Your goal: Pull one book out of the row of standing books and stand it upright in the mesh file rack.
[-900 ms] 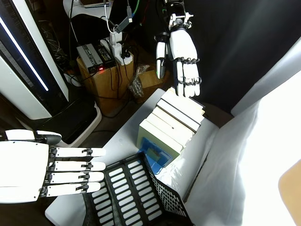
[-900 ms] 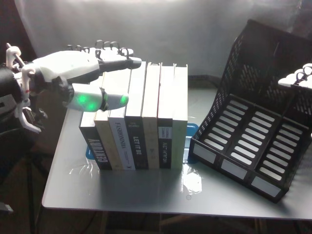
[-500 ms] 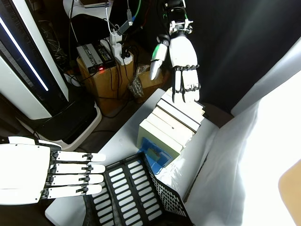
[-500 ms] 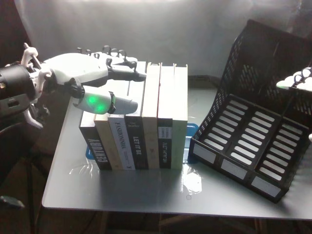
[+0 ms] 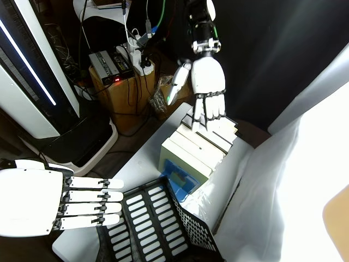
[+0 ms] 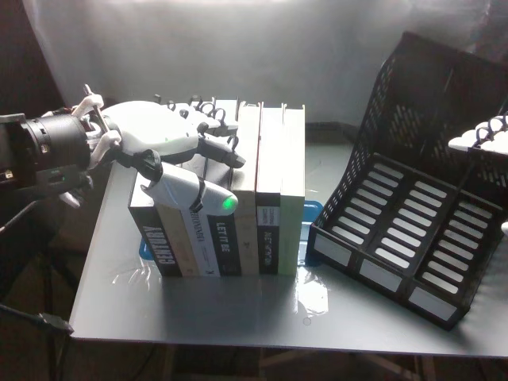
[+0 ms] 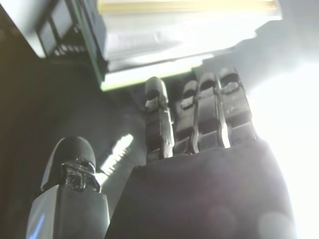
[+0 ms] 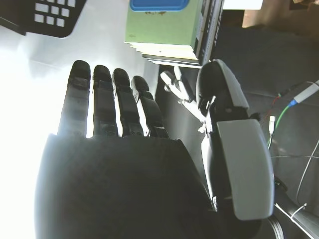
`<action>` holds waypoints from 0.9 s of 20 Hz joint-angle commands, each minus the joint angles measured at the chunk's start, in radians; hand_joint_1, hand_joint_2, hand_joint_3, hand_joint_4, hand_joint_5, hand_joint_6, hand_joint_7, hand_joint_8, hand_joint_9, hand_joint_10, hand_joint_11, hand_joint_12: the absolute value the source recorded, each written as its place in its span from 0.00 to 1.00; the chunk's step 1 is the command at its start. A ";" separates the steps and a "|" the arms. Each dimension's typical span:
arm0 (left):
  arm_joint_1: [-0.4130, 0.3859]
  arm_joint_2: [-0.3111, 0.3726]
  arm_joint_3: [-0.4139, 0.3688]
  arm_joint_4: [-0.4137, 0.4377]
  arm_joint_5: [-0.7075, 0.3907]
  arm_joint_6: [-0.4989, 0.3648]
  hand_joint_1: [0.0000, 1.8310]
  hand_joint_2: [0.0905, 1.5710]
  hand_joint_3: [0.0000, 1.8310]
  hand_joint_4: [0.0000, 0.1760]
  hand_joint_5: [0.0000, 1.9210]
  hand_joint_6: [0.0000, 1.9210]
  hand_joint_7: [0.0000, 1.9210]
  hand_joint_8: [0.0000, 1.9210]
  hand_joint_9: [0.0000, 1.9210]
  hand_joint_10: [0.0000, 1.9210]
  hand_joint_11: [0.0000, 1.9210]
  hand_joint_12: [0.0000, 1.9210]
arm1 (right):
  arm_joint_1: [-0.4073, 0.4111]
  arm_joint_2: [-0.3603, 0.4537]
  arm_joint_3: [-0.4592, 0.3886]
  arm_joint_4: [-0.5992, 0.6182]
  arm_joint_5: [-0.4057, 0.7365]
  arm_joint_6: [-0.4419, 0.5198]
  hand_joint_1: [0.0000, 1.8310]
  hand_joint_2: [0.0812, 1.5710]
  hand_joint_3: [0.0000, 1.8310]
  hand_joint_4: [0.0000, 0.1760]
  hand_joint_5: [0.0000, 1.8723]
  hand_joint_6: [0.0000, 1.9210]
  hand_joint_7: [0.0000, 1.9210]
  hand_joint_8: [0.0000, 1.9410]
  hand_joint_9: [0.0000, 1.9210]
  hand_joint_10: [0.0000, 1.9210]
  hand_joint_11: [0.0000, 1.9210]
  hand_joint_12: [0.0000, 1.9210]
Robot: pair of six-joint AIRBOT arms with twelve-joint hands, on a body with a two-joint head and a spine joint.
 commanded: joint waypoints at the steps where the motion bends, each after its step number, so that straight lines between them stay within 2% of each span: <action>1: -0.007 0.009 0.008 -0.021 -0.053 -0.002 0.00 0.71 0.00 0.61 0.18 0.02 0.00 0.00 0.00 0.00 0.00 0.00 | 0.010 0.007 0.008 0.026 0.092 0.005 0.33 0.83 0.00 0.00 0.00 0.00 0.00 0.00 0.00 0.00 0.00 0.00; 3: -0.007 0.001 0.011 0.008 -0.041 -0.002 0.00 0.71 0.00 0.49 0.20 0.03 0.00 0.00 0.00 0.00 0.00 0.00 | 0.010 0.007 0.009 0.026 0.089 0.005 0.30 0.83 0.00 0.00 0.00 0.00 0.00 0.00 0.00 0.00 0.00 0.00; 4: -0.007 -0.002 0.012 0.022 -0.038 -0.002 0.00 0.71 0.00 0.50 0.21 0.03 0.00 0.00 0.00 0.00 0.00 0.00 | 0.010 0.006 0.009 0.026 0.089 0.005 0.30 0.83 0.00 0.00 0.00 0.00 0.00 0.00 0.00 0.00 0.00 0.00; 5: -0.006 -0.007 0.015 0.047 -0.035 -0.002 0.00 0.71 0.00 0.46 0.24 0.02 0.00 0.00 0.00 0.00 0.00 0.00 | 0.010 0.005 0.010 0.026 0.088 0.005 0.31 0.83 0.00 0.00 0.00 0.00 0.00 0.00 0.00 0.00 0.00 0.00; 6: -0.004 -0.010 0.015 0.065 -0.033 -0.002 0.00 0.71 0.00 0.52 0.24 0.02 0.00 0.00 0.00 0.00 0.00 0.00 | 0.010 0.005 0.010 0.026 0.087 0.006 0.31 0.82 0.00 0.00 0.00 0.00 0.00 0.00 0.00 0.00 0.00 0.00; 8: -0.001 -0.012 0.012 0.102 -0.033 -0.002 0.00 0.71 0.00 0.58 0.24 0.02 0.00 0.00 0.00 0.00 0.00 0.00 | 0.009 0.005 0.010 0.026 0.085 0.007 0.29 0.83 0.00 0.00 0.00 0.00 0.00 0.00 0.00 0.00 0.00 0.00; 10: 0.000 -0.002 -0.006 0.144 -0.034 -0.002 0.00 0.70 0.00 0.58 0.25 0.02 0.00 0.00 0.00 0.00 0.00 0.00 | 0.007 0.005 0.010 0.027 0.085 0.009 0.27 0.83 0.00 0.00 0.00 0.00 0.00 0.00 0.00 0.00 0.00 0.00; 14: -0.010 0.031 -0.061 0.240 -0.035 -0.002 0.00 0.70 0.00 0.38 0.31 0.04 0.00 0.00 0.00 0.00 0.00 0.00 | 0.002 0.005 0.010 0.031 0.084 0.011 0.27 0.83 0.00 0.00 0.00 0.00 0.00 0.00 0.00 0.00 0.00 0.00; 15: -0.019 0.038 -0.076 0.292 -0.039 -0.002 0.00 0.69 0.00 0.43 0.31 0.02 0.00 0.00 0.00 0.00 0.00 0.00 | -0.001 0.005 0.010 0.035 0.084 0.011 0.27 0.84 0.00 0.00 0.00 0.00 0.00 0.00 0.00 0.00 0.00 0.00; 18: -0.028 0.051 -0.112 0.394 -0.054 -0.002 0.00 0.68 0.00 0.48 0.31 0.01 0.00 0.00 0.00 0.00 0.00 0.00 | -0.007 0.005 0.011 0.041 0.084 0.013 0.25 0.84 0.00 0.00 0.00 0.00 0.00 0.00 0.00 0.00 0.00 0.00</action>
